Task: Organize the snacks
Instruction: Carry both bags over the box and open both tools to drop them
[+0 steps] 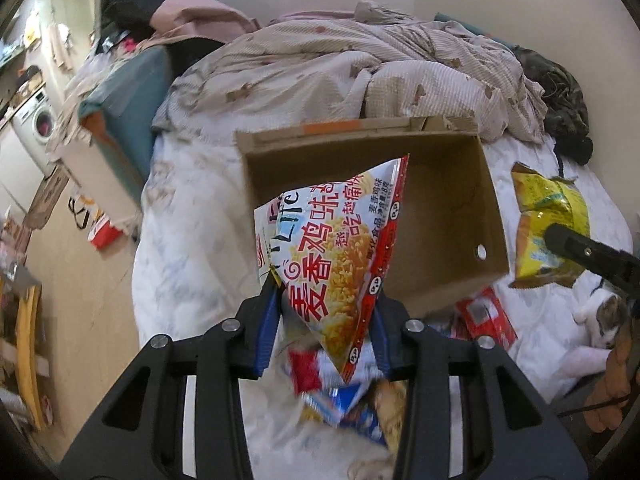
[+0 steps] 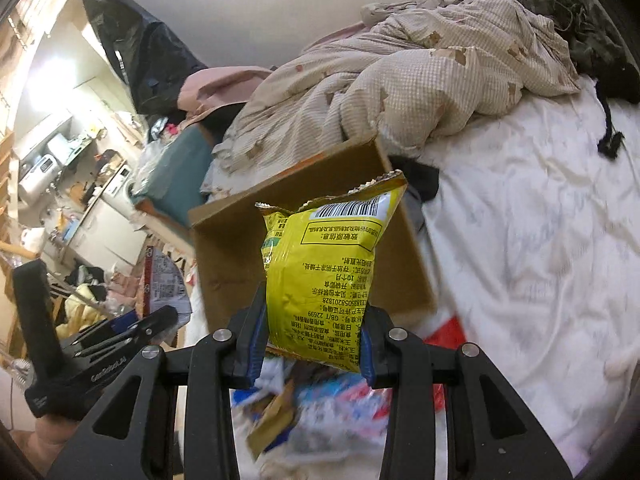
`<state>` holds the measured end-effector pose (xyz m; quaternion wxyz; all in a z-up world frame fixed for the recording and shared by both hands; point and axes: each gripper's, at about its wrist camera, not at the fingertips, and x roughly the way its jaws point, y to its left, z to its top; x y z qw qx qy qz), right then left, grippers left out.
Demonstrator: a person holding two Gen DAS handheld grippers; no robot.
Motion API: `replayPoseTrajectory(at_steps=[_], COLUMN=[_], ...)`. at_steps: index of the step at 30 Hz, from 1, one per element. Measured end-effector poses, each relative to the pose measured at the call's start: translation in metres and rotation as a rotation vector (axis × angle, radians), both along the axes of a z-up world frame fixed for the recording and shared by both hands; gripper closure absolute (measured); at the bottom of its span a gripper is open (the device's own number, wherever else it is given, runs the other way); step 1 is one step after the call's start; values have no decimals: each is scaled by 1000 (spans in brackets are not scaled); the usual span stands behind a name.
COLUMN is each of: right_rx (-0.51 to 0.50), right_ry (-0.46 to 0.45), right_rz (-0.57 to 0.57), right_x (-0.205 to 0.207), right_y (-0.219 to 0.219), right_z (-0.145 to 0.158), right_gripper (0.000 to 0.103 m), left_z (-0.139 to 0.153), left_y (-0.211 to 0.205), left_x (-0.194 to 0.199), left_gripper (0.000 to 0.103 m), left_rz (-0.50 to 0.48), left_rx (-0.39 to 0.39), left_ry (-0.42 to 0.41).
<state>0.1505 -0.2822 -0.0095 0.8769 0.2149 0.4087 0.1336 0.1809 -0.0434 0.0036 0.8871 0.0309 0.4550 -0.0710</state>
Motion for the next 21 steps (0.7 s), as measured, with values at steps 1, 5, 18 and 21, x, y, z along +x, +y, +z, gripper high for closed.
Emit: replayPoseTrajectory(at_steps=[1, 5, 18, 21], right_rx=[-10, -27, -75, -92], right_ry=[8, 26, 106, 105], right_rz=[-5, -8, 82, 114], right_x=[10, 36, 76, 75], right_y=[-2, -4, 25, 32], right_z=[-2, -11, -52, -54], right_gripper=[64, 64, 64, 64], left_z=[-1, -8, -55, -59], left_y=[-2, -8, -21, -22], left_x=[4, 24, 44, 42], left_gripper=[67, 67, 67, 66], left_rz=[-4, -11, -3, -1], left_rx=[-1, -20, 46, 46], left_ry=[0, 8, 65, 82])
